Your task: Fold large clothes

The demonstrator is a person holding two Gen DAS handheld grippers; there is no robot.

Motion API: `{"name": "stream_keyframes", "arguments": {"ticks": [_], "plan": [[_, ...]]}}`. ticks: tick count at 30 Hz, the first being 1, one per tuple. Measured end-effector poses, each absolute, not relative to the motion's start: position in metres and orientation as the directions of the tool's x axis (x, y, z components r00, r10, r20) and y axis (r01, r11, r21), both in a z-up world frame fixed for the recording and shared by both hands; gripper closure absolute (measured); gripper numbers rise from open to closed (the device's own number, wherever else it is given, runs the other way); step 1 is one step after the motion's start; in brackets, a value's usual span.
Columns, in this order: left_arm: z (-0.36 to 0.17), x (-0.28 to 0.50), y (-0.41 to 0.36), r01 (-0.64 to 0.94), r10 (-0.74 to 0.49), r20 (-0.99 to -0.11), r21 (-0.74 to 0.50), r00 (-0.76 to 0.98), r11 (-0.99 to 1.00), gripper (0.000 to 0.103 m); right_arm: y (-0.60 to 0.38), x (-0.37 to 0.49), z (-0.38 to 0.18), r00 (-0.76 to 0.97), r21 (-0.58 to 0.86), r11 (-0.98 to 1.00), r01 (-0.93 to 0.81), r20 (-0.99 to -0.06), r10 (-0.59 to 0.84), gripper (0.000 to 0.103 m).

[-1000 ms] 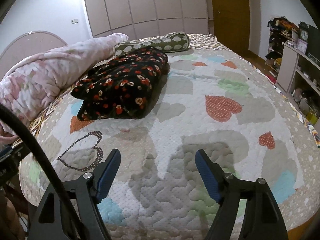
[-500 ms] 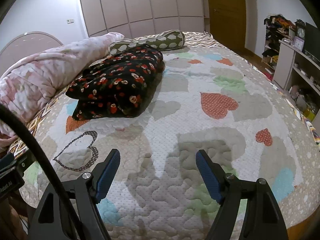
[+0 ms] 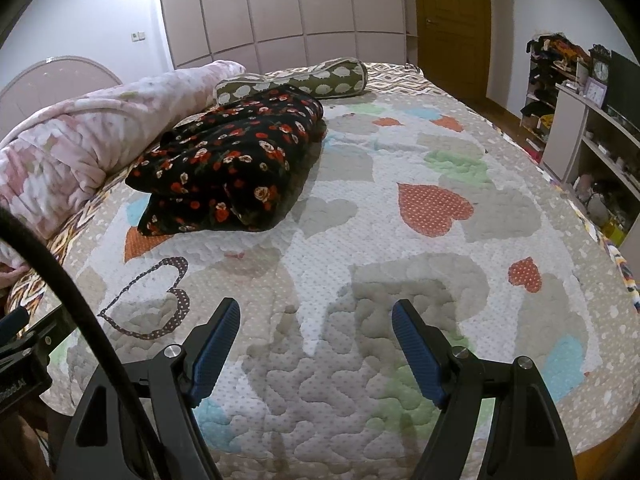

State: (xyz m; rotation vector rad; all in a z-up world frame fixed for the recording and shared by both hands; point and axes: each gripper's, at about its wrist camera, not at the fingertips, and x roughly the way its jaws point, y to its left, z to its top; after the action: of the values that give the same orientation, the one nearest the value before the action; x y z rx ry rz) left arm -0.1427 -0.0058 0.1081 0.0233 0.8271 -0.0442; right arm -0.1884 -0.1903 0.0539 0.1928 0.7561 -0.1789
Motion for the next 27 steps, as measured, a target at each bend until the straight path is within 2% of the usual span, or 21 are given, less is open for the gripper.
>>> {"name": "stream_keyframes", "arguments": {"ticks": [27], "plan": [[0.095, -0.135, -0.001, 0.054, -0.041, -0.765, -0.008, 0.643, 0.998, 0.000, -0.170, -0.177, 0.050, 0.694, 0.012, 0.981, 0.195, -0.708, -0.130, 0.020]]}}
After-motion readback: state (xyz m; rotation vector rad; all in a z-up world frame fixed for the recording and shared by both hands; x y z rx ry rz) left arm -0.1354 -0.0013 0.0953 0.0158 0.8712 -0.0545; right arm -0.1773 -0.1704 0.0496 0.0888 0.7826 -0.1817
